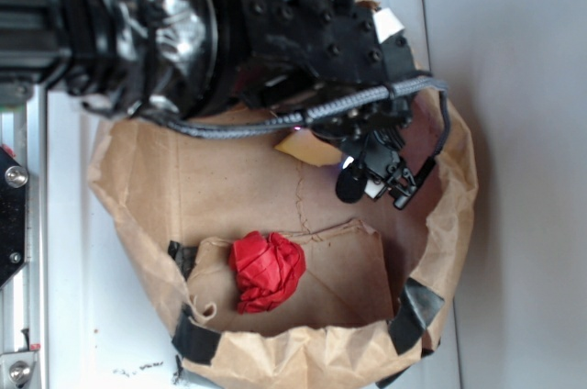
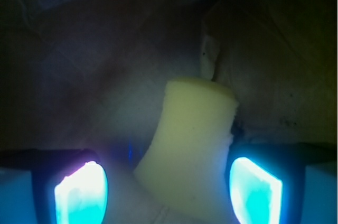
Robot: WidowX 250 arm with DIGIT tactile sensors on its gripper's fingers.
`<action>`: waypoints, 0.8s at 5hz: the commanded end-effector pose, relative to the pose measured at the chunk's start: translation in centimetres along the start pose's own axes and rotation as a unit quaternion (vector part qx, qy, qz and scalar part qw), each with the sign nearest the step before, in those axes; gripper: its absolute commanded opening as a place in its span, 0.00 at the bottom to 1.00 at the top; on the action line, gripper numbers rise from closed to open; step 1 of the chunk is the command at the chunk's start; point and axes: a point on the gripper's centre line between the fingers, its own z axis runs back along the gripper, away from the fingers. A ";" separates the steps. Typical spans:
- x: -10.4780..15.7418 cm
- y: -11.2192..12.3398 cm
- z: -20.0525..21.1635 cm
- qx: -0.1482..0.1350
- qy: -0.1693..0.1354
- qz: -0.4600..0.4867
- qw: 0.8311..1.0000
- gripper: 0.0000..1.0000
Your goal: Grab the green sponge.
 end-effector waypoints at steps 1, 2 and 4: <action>0.7 -0.4 1.0 -0.011 -0.025 0.003 1.000 1.00; 0.7 -0.3 0.5 -0.004 -0.034 0.001 0.999 1.00; 1.0 0.1 -0.6 0.005 -0.054 -0.002 0.998 1.00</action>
